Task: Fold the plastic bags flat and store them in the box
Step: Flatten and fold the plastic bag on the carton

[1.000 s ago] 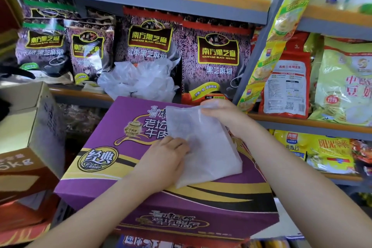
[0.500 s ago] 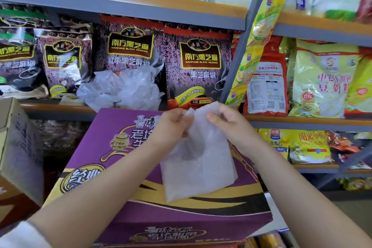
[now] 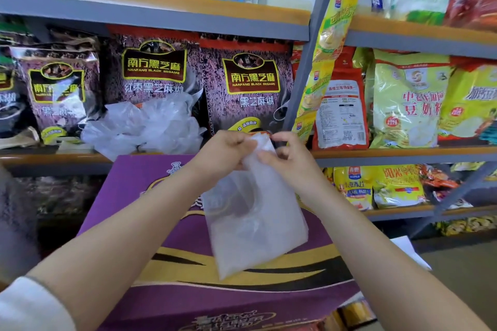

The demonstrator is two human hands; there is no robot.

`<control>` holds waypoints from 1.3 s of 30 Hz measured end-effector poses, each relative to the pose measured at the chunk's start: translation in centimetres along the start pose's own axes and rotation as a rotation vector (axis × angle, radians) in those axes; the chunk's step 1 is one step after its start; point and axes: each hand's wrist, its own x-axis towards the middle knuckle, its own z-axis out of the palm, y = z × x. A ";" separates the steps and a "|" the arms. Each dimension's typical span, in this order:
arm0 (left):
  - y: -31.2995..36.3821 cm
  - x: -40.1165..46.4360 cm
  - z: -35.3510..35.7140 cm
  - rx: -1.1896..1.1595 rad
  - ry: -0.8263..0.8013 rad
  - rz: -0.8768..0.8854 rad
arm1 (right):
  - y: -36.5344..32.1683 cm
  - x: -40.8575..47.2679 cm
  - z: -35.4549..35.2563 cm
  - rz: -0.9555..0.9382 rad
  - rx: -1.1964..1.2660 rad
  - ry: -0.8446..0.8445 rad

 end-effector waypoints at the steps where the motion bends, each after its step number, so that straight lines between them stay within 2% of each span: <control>1: -0.2 0.3 -0.3 0.001 0.021 0.000 | 0.3 -0.1 0.2 0.018 -0.021 -0.046; 3: -0.7 1.2 -0.7 0.051 0.103 -0.007 | 1.4 -0.2 0.4 0.067 -0.110 -0.127; 5: -1.3 1.2 -1.0 0.278 0.205 -0.027 | 2.3 -0.1 0.8 0.112 -0.207 -0.137; 7: -2.3 -0.4 -1.3 0.642 0.152 -0.088 | 3.1 0.3 1.5 0.112 -0.308 -0.122; 9: -3.7 -2.6 -1.7 0.836 0.034 -0.146 | 3.2 1.0 2.2 0.106 -0.456 -0.124; 13: -5.1 -5.7 -1.7 0.862 0.033 -0.086 | 3.4 2.4 3.2 0.117 -0.728 -0.153; 18: -5.9 -6.8 -0.9 1.077 0.066 -0.001 | 2.9 3.5 4.0 0.189 -0.922 -0.144; 20: -5.9 -7.3 -0.6 1.144 0.083 0.045 | 2.6 3.8 4.3 0.213 -0.972 -0.124; 23: -6.0 -8.2 0.0 1.254 0.001 0.089 | 2.3 4.0 4.9 0.259 -1.010 -0.114; 25: -6.2 -8.8 0.5 1.304 -0.059 0.057 | 2.1 3.8 5.3 0.261 -1.035 -0.102; 28: -6.3 -8.9 0.7 1.379 -0.038 0.016 | 2.5 3.7 5.6 0.265 -1.044 -0.020; 30: -6.2 -8.9 0.6 1.425 -0.016 -0.011 | 2.6 3.0 5.7 0.166 -1.103 0.047; 33: -6.3 -8.9 0.5 1.409 -0.042 -0.084 | 3.1 1.9 5.7 -0.365 -1.225 0.108; 34: -6.3 -8.9 0.5 1.382 -0.065 -0.128 | 3.3 1.5 5.7 -0.472 -1.207 0.016; 35: -6.3 -8.8 0.4 1.355 -0.084 -0.162 | 3.3 1.2 5.7 -0.478 -1.175 -0.108; 37: -6.2 -8.8 0.4 1.329 -0.093 -0.176 | 3.7 1.2 5.7 -0.302 -1.108 -0.346; 39: -6.2 -8.7 0.4 1.333 -0.088 -0.178 | 4.1 1.9 5.6 -0.171 -1.086 -0.442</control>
